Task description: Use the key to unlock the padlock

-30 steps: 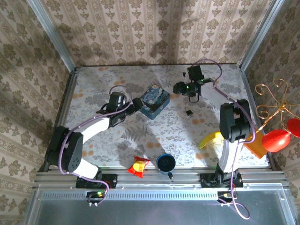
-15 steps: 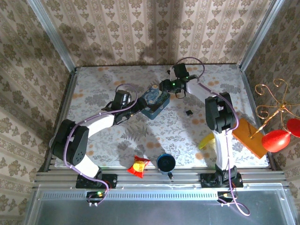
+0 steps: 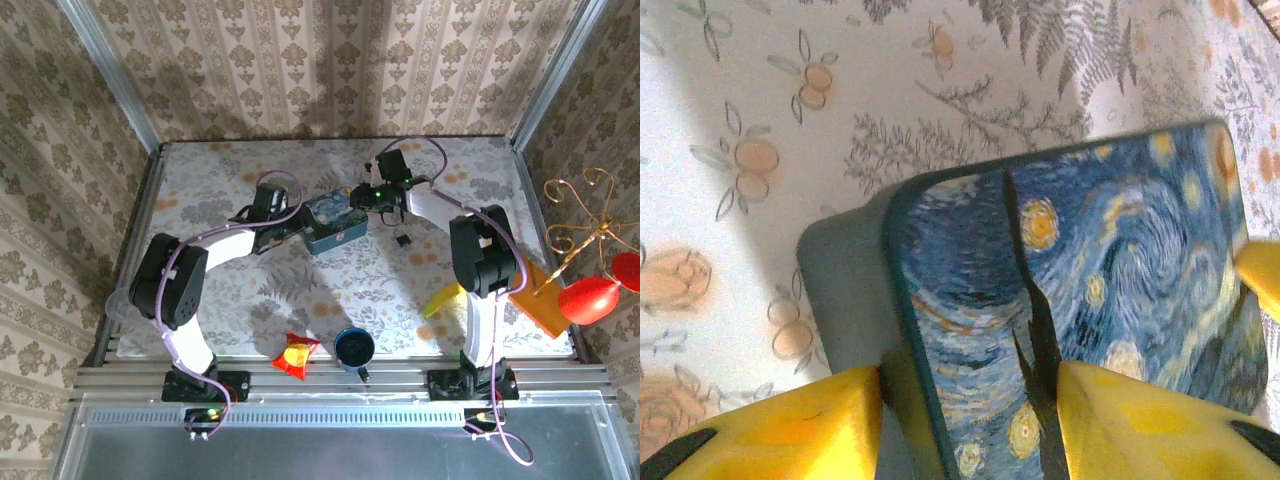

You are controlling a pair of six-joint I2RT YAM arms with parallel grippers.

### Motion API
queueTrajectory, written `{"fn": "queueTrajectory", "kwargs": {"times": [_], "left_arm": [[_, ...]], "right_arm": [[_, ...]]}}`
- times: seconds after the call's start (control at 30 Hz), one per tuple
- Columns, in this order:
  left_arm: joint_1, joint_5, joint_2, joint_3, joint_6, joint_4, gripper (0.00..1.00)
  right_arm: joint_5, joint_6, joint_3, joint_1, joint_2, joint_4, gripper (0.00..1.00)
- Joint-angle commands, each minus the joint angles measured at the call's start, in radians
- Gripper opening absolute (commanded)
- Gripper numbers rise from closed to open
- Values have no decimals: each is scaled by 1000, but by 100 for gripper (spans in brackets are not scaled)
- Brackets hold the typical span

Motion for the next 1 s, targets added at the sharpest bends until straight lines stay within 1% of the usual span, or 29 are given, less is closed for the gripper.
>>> {"fn": "queueTrajectory", "kwargs": {"times": [0.0,0.13,0.3,0.37,0.43,0.5,0.57,0.6,0.63,0.7,0.77,0.93,0.97], "left_arm": [[2,36,39,41,28,41,47],[7,63,72,76,36,53,47],[2,87,75,83,34,57,47],[3,87,60,63,24,67,48],[6,85,38,36,13,77,53],[12,85,3,8,6,88,61],[23,75,-43,-23,4,87,70],[25,66,-74,-37,11,84,78],[25,56,-103,-49,18,74,83],[59,17,-174,-70,55,27,98],[66,-39,-254,-85,115,-39,100],[75,-261,-507,-177,296,-157,100],[77,-316,-567,-209,334,-167,100]], "right_arm": [[40,66,-89,34,-75,-7,32],[93,115,-171,50,-142,8,32],[133,140,-215,53,-178,25,32],[154,130,-199,52,-179,-1,36],[179,117,-183,52,-187,-28,43],[207,104,-178,52,-205,-48,47],[248,91,-183,52,-239,-68,51],[273,83,-191,52,-260,-76,53],[293,76,-201,52,-286,-80,55],[338,60,-240,52,-355,-81,58],[381,39,-289,52,-429,-75,61],[504,-28,-468,52,-670,-32,67],[530,-44,-515,52,-723,-19,72]]}}
